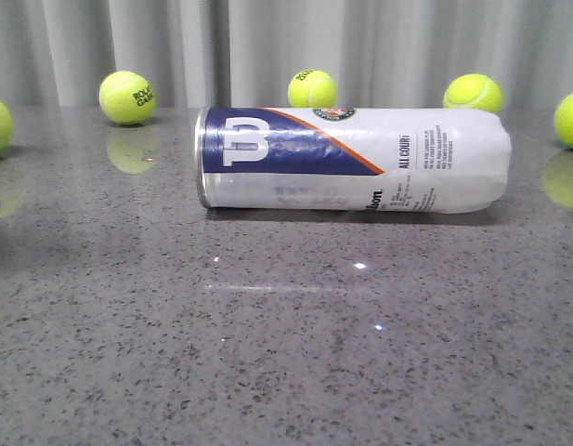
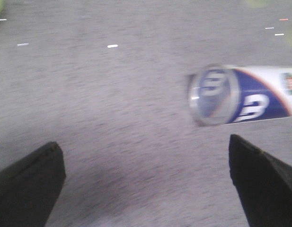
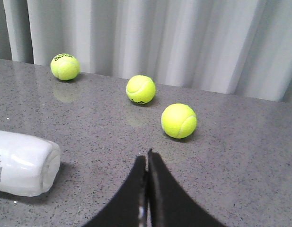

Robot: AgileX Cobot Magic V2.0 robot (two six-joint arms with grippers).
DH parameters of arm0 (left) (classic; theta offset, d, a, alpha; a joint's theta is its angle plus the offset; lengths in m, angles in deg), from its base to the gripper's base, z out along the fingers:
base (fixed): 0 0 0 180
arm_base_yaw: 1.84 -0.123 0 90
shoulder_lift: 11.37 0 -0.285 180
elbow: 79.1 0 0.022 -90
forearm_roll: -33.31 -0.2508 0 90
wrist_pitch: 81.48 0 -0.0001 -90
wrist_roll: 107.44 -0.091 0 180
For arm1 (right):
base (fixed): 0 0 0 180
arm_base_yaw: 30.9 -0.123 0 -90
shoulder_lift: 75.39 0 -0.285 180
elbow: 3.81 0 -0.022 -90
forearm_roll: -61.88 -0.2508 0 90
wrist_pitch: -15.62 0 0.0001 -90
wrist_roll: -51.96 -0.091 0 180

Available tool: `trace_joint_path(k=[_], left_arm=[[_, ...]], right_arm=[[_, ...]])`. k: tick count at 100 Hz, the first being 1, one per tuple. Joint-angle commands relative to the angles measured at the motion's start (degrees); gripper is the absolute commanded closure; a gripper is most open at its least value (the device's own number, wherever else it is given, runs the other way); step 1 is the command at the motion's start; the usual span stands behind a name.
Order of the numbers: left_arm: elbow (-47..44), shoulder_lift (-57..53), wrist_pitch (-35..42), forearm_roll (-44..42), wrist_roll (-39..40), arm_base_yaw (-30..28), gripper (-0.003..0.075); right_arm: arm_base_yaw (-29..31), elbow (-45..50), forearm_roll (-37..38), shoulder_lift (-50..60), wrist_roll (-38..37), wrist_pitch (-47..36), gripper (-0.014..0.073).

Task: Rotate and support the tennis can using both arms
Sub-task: 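Move the left gripper to the can's metal-rimmed end and grasp it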

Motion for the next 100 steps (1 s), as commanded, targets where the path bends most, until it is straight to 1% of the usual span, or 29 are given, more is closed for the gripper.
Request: trace_joint_path(k=[1,8,23,35,45,58,72,89,100], left_arm=[[1.9,2.1,1.5,14.1,-8.0,0.0,0.0048],[1.9,4.6,-0.3,21.1,-12.9,0.0,0.0048],[1.9,10.7,-6.5,31.5,-21.6,0.1,0.0049],[1.9,14.8,-8.1,34.7,-24.5,1.3,0.0049],[1.9,17.7,-7.9,36.9,-26.2,3.2,0.0049],[2.1,21.2,-9.1,42.0,-29.9,5.7,0.0049],[3.1,24.6,-9.4,45.5,-31.8,8.8,0.0049],[5.6,28.2,-9.4,48.1,-33.1,11.8,0.0049],[7.5,30.0,-9.4,48.2,-33.6,13.4,0.0050]], right_arm=[[0.4,-1.4,-0.3,-0.4,0.1,-4.7,0.0660],[0.4,-1.4,-0.3,-0.4,0.1,-4.7,0.0660],[0.4,-1.4,-0.3,-0.4,0.1,-4.7,0.0660],[0.4,-1.4,-0.3,-0.4,0.1,-4.7,0.0660],[0.4,-1.4,-0.3,-0.4,0.1,-4.7,0.0660],[0.4,-1.4,-0.3,-0.4,0.1,-4.7,0.0660],[0.4,-1.4,-0.3,-0.4,0.1,-4.7,0.0660],[0.4,-1.4,-0.3,-0.4,0.1,-4.7,0.0660],[0.4,-1.4,-0.3,-0.4,0.1,-4.8,0.0660]])
